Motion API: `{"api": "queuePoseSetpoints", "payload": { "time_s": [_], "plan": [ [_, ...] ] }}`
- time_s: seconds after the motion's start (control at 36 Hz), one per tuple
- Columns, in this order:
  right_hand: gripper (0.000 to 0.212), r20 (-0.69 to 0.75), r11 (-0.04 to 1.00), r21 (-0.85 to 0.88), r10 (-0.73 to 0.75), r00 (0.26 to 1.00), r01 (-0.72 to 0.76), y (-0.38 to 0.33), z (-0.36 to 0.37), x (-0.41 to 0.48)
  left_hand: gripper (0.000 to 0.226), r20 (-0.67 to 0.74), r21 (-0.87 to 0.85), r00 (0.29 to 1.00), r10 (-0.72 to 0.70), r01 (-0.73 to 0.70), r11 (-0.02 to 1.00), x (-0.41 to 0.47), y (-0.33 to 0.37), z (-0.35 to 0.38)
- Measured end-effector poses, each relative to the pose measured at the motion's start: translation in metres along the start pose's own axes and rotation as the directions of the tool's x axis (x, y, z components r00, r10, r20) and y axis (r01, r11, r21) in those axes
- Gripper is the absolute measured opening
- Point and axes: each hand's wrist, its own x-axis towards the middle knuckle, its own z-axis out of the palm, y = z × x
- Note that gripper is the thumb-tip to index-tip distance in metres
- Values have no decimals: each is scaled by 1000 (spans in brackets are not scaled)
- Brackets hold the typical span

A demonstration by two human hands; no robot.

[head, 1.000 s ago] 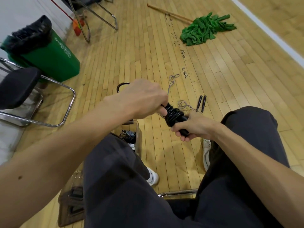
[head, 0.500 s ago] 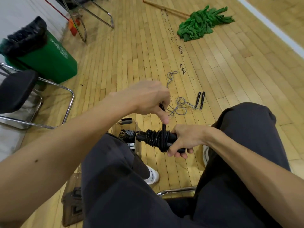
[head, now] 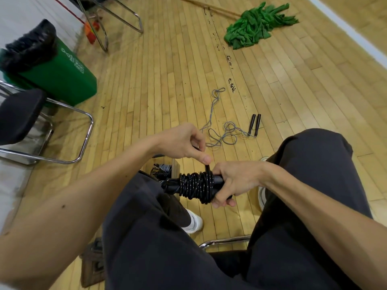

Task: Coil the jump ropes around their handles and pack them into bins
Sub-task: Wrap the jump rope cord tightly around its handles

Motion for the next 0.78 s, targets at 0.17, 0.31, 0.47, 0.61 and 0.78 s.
{"api": "queuePoseSetpoints", "payload": {
  "time_s": [0.17,0.31,0.47,0.61,0.78],
  "plan": [
    [20,-67,993,78,-80,995,85,-5,-3,-4,16,-12,-279,997,-79,72,957,-10,-20,13],
    [16,-183,970,167,-146,972,177,-9,-8,-7,32,-142,-419,984,-105,37,907,-13,-30,25],
    [11,-355,950,225,-129,926,219,-7,-13,-6,32,-223,-411,964,-147,44,911,-17,-25,36],
    [10,-498,950,254,-35,866,184,-2,-19,0,18,-267,-614,932,-246,32,789,-8,-23,45],
    [15,-599,980,172,25,800,98,4,-19,6,23,-207,-776,926,-316,41,630,-7,-18,52]
  ]
}}
